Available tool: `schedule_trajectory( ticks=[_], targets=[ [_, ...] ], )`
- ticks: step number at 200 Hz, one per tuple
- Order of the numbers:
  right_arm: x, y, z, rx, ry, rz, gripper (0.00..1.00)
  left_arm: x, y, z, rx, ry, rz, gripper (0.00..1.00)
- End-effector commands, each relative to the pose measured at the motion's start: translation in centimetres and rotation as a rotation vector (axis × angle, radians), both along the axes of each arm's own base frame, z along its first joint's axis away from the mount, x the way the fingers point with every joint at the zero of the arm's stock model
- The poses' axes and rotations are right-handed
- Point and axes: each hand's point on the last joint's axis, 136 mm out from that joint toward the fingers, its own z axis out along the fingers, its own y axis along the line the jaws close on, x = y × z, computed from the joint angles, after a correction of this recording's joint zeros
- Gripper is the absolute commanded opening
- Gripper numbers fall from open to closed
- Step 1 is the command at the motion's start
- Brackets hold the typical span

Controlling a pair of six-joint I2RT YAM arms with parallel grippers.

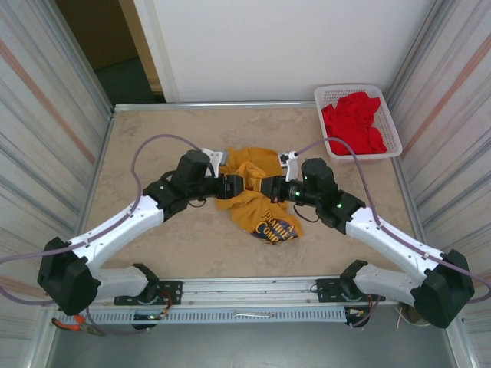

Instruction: Fold the inside-out t-shirt

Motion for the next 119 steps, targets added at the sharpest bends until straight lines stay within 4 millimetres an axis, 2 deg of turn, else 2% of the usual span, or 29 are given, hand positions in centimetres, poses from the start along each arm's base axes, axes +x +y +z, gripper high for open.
schedule_trajectory(
  ticks=[1, 18, 31, 66, 83, 119],
  targets=[
    [-0.4, 0.5, 0.8, 0.034, -0.017, 0.012, 0.00, 1.3, -0.5, 1.1, -0.007, -0.052, 0.013, 0.53],
    [-0.5, 0.8, 0.7, 0.033, -0.018, 0.017, 0.00, 1.8, -0.8, 0.7, -0.003, -0.050, 0.020, 0.51],
    [-0.6, 0.8, 0.7, 0.030, -0.018, 0.016, 0.00, 2.2, -0.9, 0.5, -0.002, -0.050, 0.027, 0.45],
    [-0.7, 0.3, 0.1, 0.013, -0.016, 0.001, 0.00, 2.7, -0.7, 0.8, 0.006, -0.057, 0.041, 0.15],
    [-0.4, -0.3, -0.5, 0.003, -0.005, -0.022, 0.00, 3.0, 0.0, 2.0, -0.004, -0.075, 0.048, 0.00],
    [1.4, -2.1, -2.7, -0.019, 0.044, -0.144, 0.00, 2.9, 1.1, 6.4, -0.061, -0.115, 0.010, 0.00]
  ],
)
